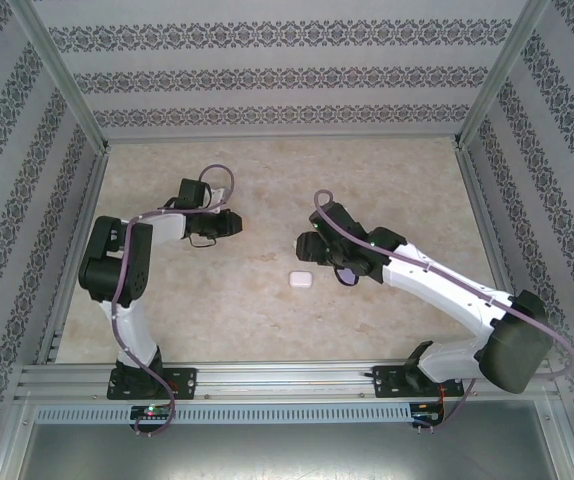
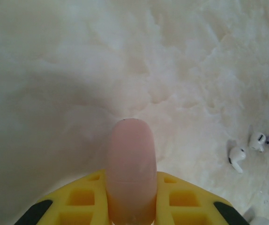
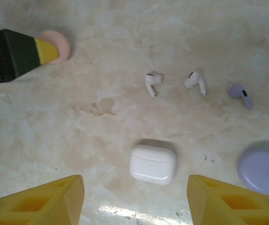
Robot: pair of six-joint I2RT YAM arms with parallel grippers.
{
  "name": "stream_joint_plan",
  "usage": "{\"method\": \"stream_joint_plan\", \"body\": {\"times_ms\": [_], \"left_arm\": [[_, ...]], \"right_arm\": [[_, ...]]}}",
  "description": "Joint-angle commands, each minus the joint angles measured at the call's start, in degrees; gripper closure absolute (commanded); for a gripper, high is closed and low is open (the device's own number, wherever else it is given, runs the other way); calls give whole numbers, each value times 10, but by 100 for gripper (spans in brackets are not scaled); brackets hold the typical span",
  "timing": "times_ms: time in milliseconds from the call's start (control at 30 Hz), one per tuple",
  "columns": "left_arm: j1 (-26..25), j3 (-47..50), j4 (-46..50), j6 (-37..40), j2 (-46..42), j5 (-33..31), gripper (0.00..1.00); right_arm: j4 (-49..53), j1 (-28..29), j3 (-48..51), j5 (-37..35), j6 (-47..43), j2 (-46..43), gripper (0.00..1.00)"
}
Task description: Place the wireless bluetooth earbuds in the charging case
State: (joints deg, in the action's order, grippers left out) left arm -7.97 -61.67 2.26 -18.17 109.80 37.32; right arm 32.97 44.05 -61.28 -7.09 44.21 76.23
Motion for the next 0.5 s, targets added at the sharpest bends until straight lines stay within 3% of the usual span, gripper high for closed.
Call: {"method": "stream_joint_plan", "body": {"times_ms": [0,133,467], "left_arm": [[14,-39,57,24,37,41,100],[19,-81,110,50,74,34,90],[38,-103,162,53,74,-6,57]], "right_arm": [[33,8,-35,-17,-6,8,39],[56,16,-52,-25,-1,3,38],[90,28,-67,-42,2,-12,33]]}}
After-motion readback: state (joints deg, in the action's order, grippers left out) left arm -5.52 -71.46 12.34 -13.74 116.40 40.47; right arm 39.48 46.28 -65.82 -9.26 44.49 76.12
